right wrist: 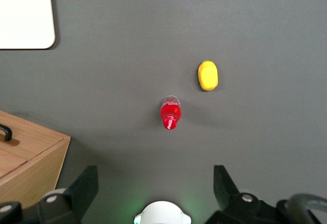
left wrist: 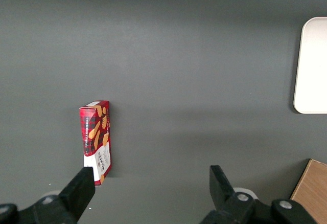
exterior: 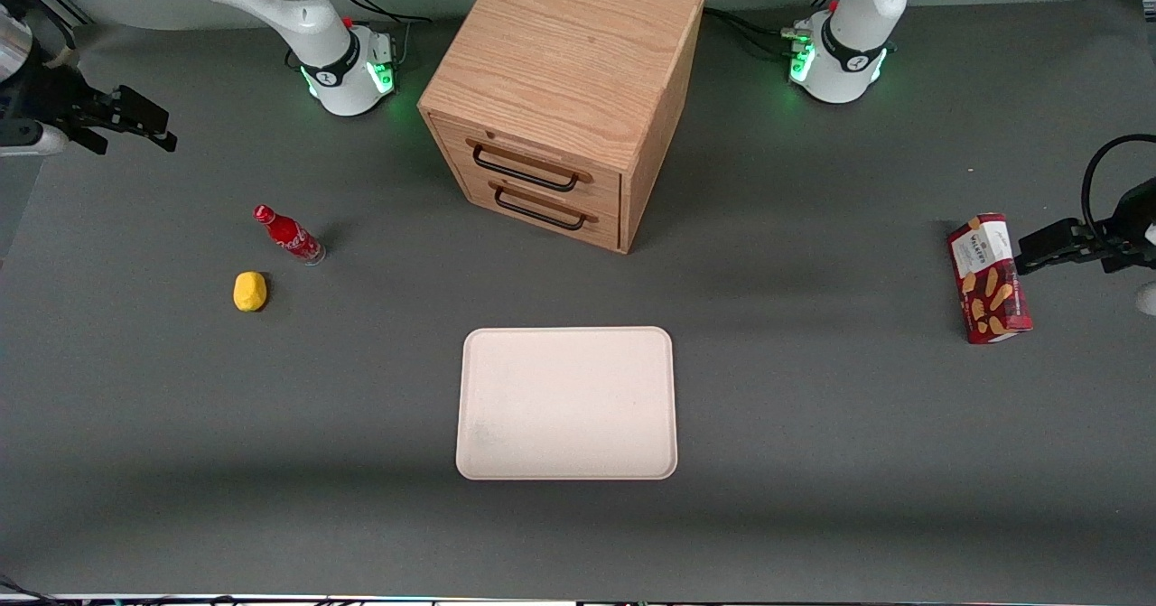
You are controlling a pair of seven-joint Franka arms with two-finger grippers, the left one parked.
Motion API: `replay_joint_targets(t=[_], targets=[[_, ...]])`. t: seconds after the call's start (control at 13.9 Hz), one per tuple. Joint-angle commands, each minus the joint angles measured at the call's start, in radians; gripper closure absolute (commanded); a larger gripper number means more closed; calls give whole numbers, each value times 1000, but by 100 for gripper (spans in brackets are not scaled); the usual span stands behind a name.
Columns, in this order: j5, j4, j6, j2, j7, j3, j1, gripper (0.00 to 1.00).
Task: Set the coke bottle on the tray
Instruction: 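Move the open right gripper down over the red Coca-Cola bottle's cap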
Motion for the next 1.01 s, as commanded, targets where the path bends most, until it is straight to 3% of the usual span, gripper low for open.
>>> replay_joint_targets(t=[0.0,0.93], targets=[[-30,-125,105,-48,-18,-12,30,0],[-30,-590,678,-32,-17,-60,30,0]])
